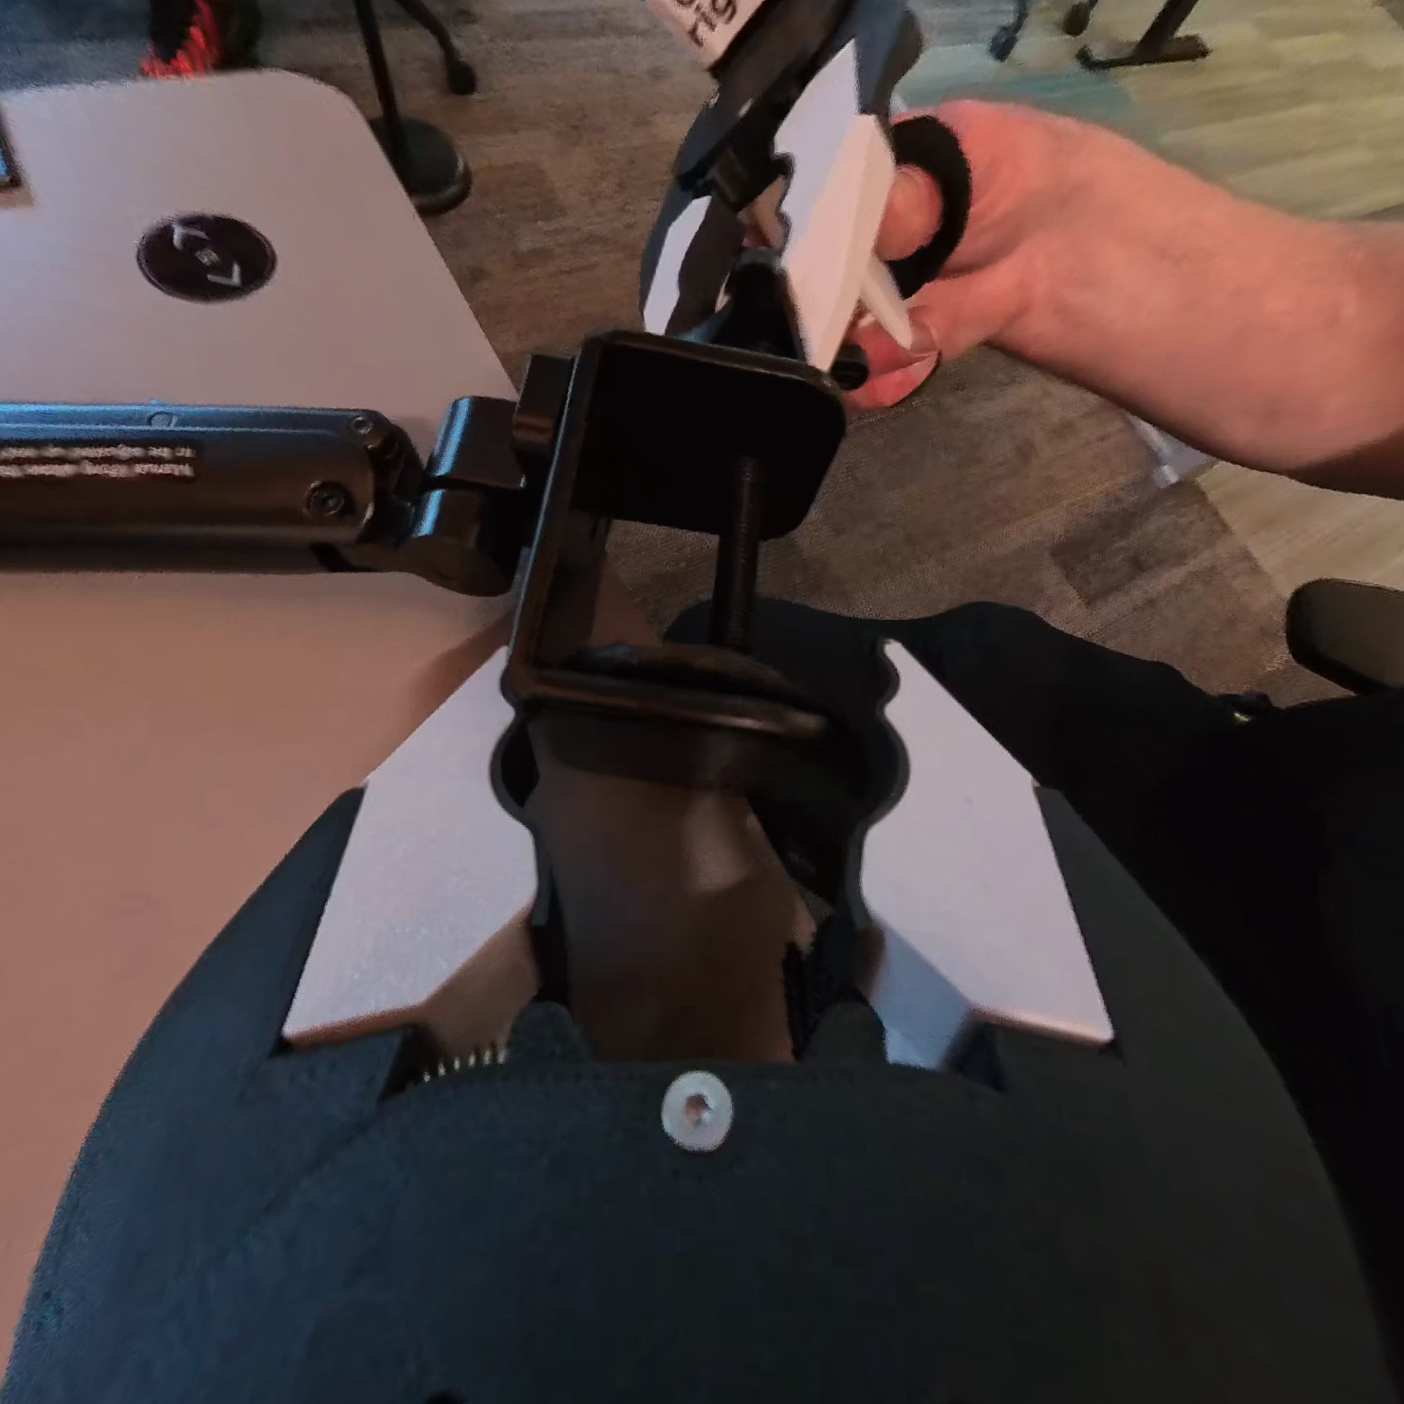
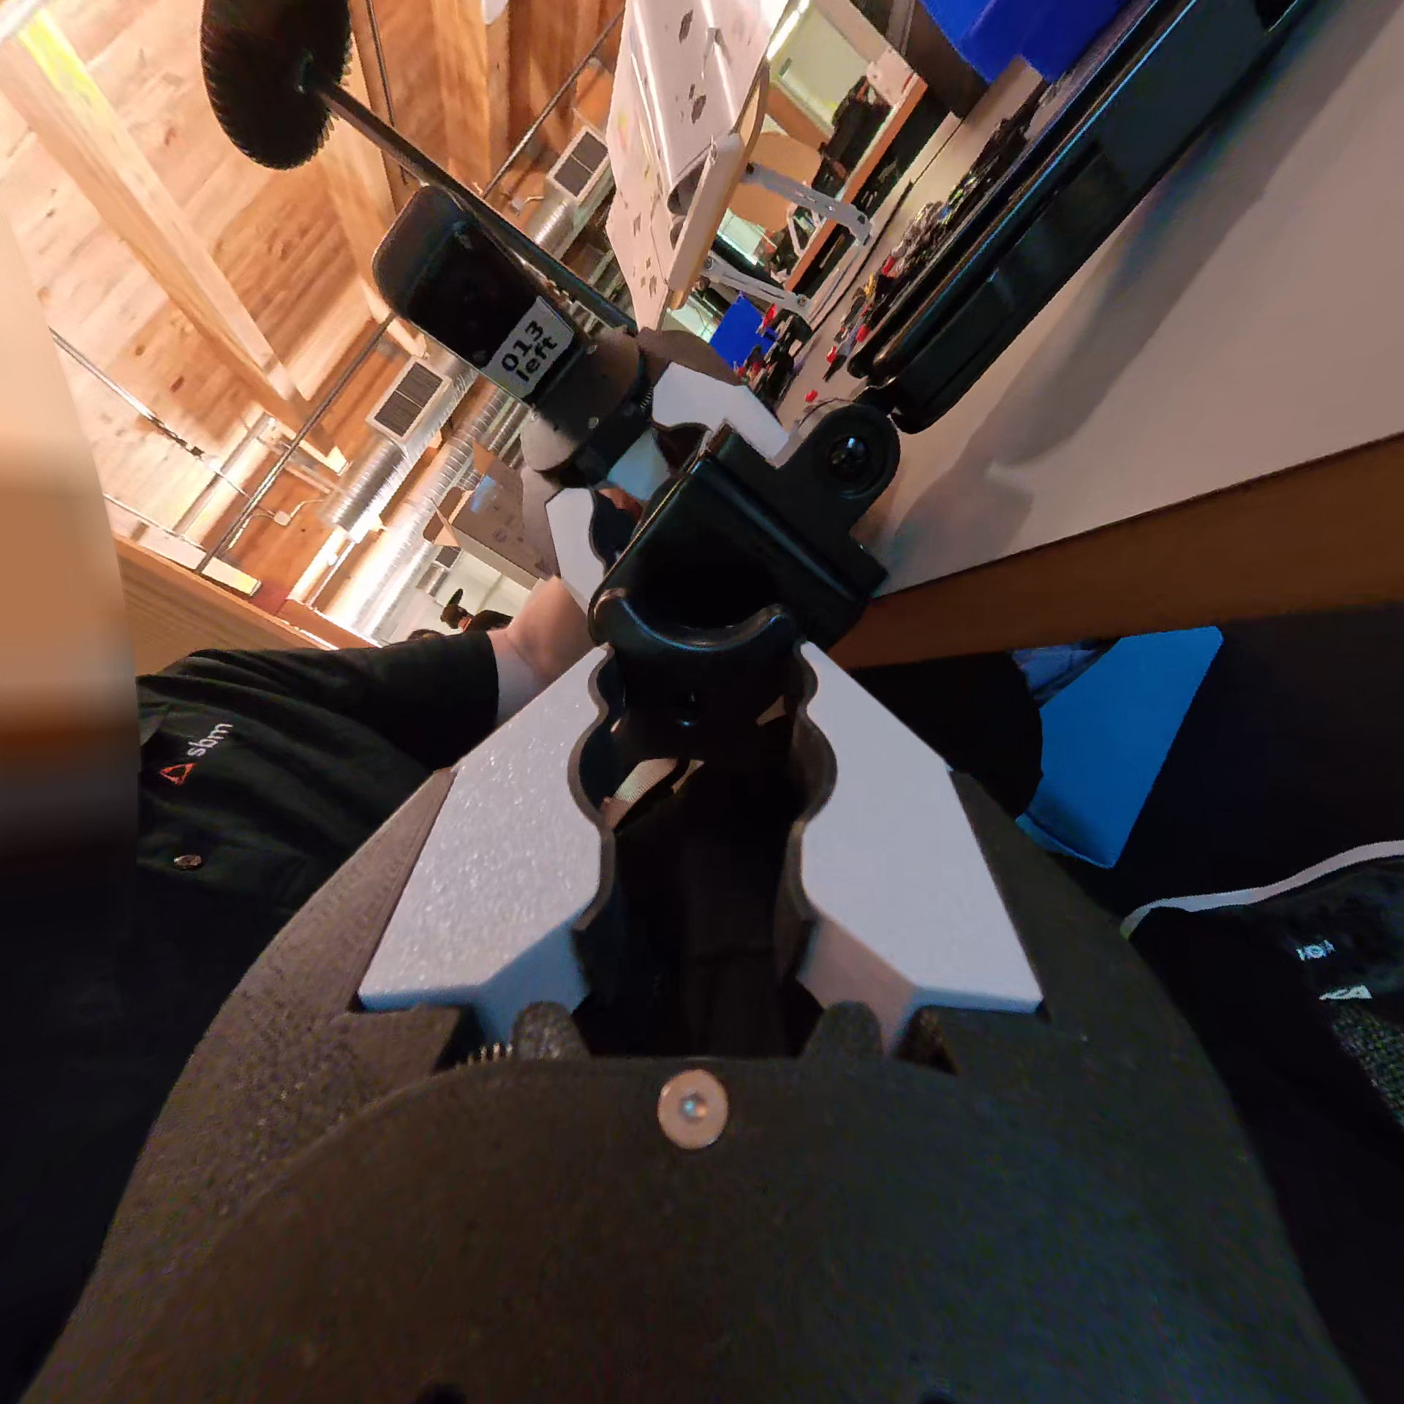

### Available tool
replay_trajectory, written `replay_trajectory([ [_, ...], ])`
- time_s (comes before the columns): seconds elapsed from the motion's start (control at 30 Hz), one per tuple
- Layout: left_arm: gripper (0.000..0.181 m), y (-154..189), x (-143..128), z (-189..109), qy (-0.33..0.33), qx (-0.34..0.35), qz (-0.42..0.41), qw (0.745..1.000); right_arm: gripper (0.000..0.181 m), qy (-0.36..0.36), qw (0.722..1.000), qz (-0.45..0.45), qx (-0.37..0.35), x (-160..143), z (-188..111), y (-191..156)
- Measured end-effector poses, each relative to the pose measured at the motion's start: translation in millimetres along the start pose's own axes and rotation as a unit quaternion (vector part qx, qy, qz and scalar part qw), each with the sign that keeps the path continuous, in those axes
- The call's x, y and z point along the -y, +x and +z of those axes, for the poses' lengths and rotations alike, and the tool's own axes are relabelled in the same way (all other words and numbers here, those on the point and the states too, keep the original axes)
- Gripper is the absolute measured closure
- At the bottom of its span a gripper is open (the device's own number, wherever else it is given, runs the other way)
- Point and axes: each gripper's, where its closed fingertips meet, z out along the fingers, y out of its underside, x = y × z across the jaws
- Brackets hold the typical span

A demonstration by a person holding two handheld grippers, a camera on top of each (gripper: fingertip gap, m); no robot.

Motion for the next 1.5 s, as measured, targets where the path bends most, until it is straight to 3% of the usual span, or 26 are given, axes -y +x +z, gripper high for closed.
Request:
replay_trajectory([
  [0.13,0.097,-3,6,-16,0.019,-0.021,0.025,0.999,0.14,0.007,1.0,-0.001,0.003,3,-1,2],
  [0.37,0.1,-4,7,-11,0.026,-0.04,0.065,0.997,0.142,-0.007,0.999,-0.031,-0.017,1,0,5],
  [0.5,0.102,-5,8,-11,0.034,-0.047,0.056,0.997,0.143,-0.019,0.994,-0.097,-0.055,1,0,7],
  [0.63,0.103,-5,8,-11,0.035,-0.052,0.051,0.997,0.145,-0.053,0.968,-0.214,-0.118,0,-2,9],
  [0.77,0.103,-5,9,-12,0.038,-0.058,0.044,0.997,0.146,-0.094,0.901,-0.376,-0.196,-1,-3,11],
  [0.8,0.105,-5,9,-12,0.038,-0.06,0.042,0.997,0.146,-0.105,0.864,-0.439,-0.222,-1,-4,12],
  [0.9,0.104,-6,9,-12,0.04,-0.057,0.039,0.997,0.146,-0.143,0.707,-0.613,-0.322,5,-6,17],
  [0.93,0.105,-8,10,-13,0.041,-0.055,0.035,0.997,0.145,-0.145,0.687,-0.625,-0.341,6,-6,17],
  [1.0,0.106,-8,9,-13,0.043,-0.058,0.034,0.997,0.144,-0.131,0.709,-0.61,-0.329,5,-4,16],
  [1.07,0.105,-8,10,-13,0.043,-0.056,0.035,0.997,0.141,-0.109,0.769,-0.553,-0.302,3,-3,17],
  [1.1,0.105,-8,10,-13,0.043,-0.055,0.035,0.997,0.128,-0.101,0.8,-0.516,-0.289,1,-2,17],
  [1.17,0.105,-8,10,-13,0.044,-0.054,0.037,0.997,0.114,-0.061,0.839,-0.467,-0.272,5,-8,10],
  [1.2,0.106,-8,10,-13,0.044,-0.055,0.036,0.997,0.116,-0.034,0.858,-0.443,-0.259,7,-12,4],
  [1.33,0.107,-8,10,-13,0.044,-0.057,0.033,0.997,0.114,0.029,0.971,-0.18,-0.157,2,-17,-1],
  [1.4,0.107,-8,10,-13,0.044,-0.058,0.033,0.997,0.111,0.051,0.993,-0.068,-0.081,0,-13,-6],
  [1.5,0.107,-8,10,-13,0.044,-0.057,0.034,0.997,0.11,0.029,0.998,0.014,-0.055,-11,0,3],
])
